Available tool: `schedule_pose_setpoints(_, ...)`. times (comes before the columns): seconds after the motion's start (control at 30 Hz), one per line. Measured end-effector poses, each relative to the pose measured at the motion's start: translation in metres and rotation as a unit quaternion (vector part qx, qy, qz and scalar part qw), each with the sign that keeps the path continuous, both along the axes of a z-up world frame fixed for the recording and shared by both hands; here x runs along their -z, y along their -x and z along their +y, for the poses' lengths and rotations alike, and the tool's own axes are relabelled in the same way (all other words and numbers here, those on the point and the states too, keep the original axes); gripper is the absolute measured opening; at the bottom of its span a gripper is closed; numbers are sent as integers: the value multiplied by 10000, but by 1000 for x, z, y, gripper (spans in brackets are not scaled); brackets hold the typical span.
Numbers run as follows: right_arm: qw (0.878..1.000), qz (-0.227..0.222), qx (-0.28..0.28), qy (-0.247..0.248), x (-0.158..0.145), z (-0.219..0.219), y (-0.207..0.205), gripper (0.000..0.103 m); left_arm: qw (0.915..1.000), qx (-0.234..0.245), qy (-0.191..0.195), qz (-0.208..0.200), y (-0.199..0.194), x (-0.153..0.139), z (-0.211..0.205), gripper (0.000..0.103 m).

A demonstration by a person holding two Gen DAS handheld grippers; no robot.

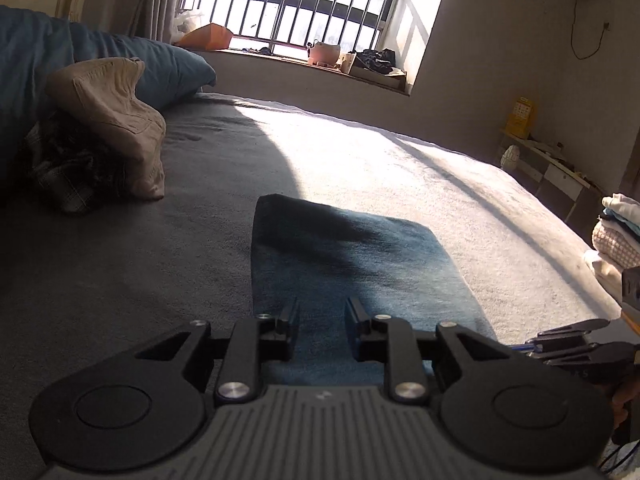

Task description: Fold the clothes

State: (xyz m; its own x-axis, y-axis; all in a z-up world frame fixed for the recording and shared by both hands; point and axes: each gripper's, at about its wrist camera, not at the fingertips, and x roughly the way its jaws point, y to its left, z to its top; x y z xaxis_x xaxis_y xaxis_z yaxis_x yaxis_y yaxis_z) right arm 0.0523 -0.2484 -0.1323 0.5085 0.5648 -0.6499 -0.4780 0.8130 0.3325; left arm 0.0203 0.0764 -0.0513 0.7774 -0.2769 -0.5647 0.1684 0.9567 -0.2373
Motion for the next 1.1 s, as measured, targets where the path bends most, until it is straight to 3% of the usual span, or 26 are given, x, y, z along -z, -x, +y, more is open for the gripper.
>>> schedule_pose_setpoints(0.07, 10000, 21, 32, -40, 1, -1, 0, 10, 9999, -32, -101, 126, -19, 2, 0, 25)
schedule_pose_setpoints(0.17, 10000, 35, 46, -50, 1, -1, 1, 10, 9964, -257, -228, 781, -39, 36, 4, 25)
schedule_pose_setpoints(0.27, 10000, 49, 59, -60, 1, -1, 1, 10, 9982, -312, -74, 510, -36, 23, 6, 22)
schedule_pose_setpoints(0.43, 9999, 71, 82, -77, 1, -2, 2, 10, 9990, 187, -410, 65, -60, -2, -14, 22)
schedule_pose_setpoints(0.5, 9999, 80, 91, -83, 1, -2, 3, 10, 9961, 248, -849, 54, -80, 6, -23, 24)
schedule_pose_setpoints(0.57, 9999, 88, 102, -91, 1, -2, 3, 10, 9945, 126, -1025, 161, -93, 22, -20, 20)
schedule_pose_setpoints(0.6, 9998, 86, 114, -100, 2, -2, 4, 10, 9938, 52, -1086, 222, -99, 31, -18, 24)
schedule_pose_setpoints(0.83, 9996, 122, 170, -175, 3, -4, 5, 10, 9956, 223, -896, -153, -99, -4, -29, 23)
schedule_pose_setpoints(0.93, 9996, 150, 158, -206, 3, -5, 3, 10, 9935, 82, -1123, 157, -119, 15, -31, 23)
schedule_pose_setpoints(1.03, 9995, 153, 178, -223, 3, -4, 3, 10, 9944, -236, -910, 489, -132, 38, -17, 23)
schedule_pose_setpoints(1.1, 9996, 117, 165, -171, 3, -2, 4, 10, 9928, -376, -994, 548, -135, 36, -14, 23)
